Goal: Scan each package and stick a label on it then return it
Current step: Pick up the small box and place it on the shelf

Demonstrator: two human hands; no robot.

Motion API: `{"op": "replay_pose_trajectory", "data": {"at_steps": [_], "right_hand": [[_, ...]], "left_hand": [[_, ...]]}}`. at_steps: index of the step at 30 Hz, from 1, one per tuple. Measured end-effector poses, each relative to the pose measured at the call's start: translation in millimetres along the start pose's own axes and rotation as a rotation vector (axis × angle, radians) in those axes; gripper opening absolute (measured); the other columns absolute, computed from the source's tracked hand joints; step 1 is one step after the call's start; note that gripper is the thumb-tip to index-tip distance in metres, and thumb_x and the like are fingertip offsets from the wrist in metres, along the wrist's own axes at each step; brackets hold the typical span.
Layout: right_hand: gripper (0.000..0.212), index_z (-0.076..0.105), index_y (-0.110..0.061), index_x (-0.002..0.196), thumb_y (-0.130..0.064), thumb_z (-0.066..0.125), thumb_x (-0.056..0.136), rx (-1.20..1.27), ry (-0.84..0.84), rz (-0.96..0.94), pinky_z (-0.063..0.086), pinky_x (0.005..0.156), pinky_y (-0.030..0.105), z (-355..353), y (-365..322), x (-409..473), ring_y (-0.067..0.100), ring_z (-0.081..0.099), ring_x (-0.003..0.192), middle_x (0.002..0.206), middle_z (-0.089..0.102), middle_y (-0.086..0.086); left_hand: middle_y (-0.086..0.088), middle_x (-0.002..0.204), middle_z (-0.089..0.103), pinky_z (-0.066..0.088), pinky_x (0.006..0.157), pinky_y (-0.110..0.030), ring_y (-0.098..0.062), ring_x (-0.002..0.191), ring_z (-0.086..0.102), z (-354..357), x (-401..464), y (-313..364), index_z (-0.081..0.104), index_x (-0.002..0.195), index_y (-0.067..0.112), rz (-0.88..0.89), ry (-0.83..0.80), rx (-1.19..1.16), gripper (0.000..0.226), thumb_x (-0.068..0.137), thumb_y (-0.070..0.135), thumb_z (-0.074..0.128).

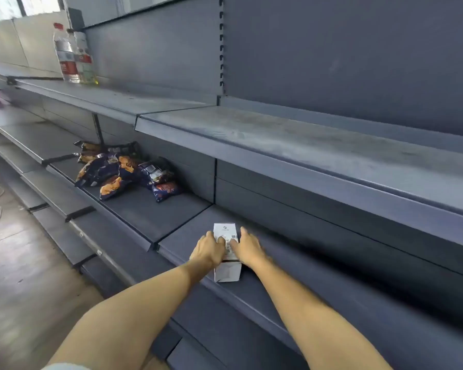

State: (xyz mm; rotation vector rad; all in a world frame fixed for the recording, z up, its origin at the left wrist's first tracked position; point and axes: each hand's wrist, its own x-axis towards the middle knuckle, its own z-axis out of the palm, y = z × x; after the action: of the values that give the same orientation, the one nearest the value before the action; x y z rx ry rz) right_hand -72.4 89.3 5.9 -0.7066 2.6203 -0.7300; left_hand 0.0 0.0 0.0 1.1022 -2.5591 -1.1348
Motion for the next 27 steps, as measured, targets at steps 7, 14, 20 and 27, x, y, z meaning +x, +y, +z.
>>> {"op": "replay_pose_trajectory", "data": {"at_steps": [7,14,20,27], "right_hand": [[0.047,0.048,0.0,0.131,-0.033,0.041,0.098,0.249,0.065,0.257,0.042,0.092,0.036,37,-7,40,0.037,0.05,0.122,0.135,0.052,0.022],[0.04,0.055,-0.001,0.121,-0.03,0.043,0.097,0.477,0.166,0.261,0.044,0.086,0.034,63,-61,64,0.035,0.056,0.111,0.124,0.061,0.019],[0.035,0.055,-0.001,0.118,-0.028,0.044,0.097,0.579,0.135,0.085,0.044,0.083,0.034,120,-162,74,0.034,0.057,0.109,0.123,0.062,0.017],[0.031,0.056,-0.007,0.109,-0.031,0.045,0.095,0.605,-0.22,-0.029,0.051,0.085,0.04,261,-229,20,0.03,0.061,0.1,0.113,0.066,0.011]], "left_hand": [[-0.019,0.129,0.055,0.04,0.084,-0.033,-0.034,0.115,0.052,20,46,-21,0.047,0.125,0.0,-0.124,-0.105,-0.14,0.042,0.1,0.032,0.035],[-0.015,0.108,0.062,0.038,0.073,-0.03,-0.027,0.089,0.054,2,69,-46,0.058,0.107,0.003,-0.046,0.076,-0.385,0.037,0.099,0.026,0.03],[0.001,0.084,0.06,0.034,0.057,-0.025,-0.015,0.074,0.053,-69,89,-110,0.054,0.084,0.014,-0.039,0.402,-0.501,0.025,0.095,0.021,0.032],[-0.003,0.091,0.064,0.038,0.062,-0.026,-0.019,0.078,0.057,-123,41,-262,0.061,0.096,0.013,-0.281,0.592,-0.439,0.028,0.095,0.024,0.035]]}}
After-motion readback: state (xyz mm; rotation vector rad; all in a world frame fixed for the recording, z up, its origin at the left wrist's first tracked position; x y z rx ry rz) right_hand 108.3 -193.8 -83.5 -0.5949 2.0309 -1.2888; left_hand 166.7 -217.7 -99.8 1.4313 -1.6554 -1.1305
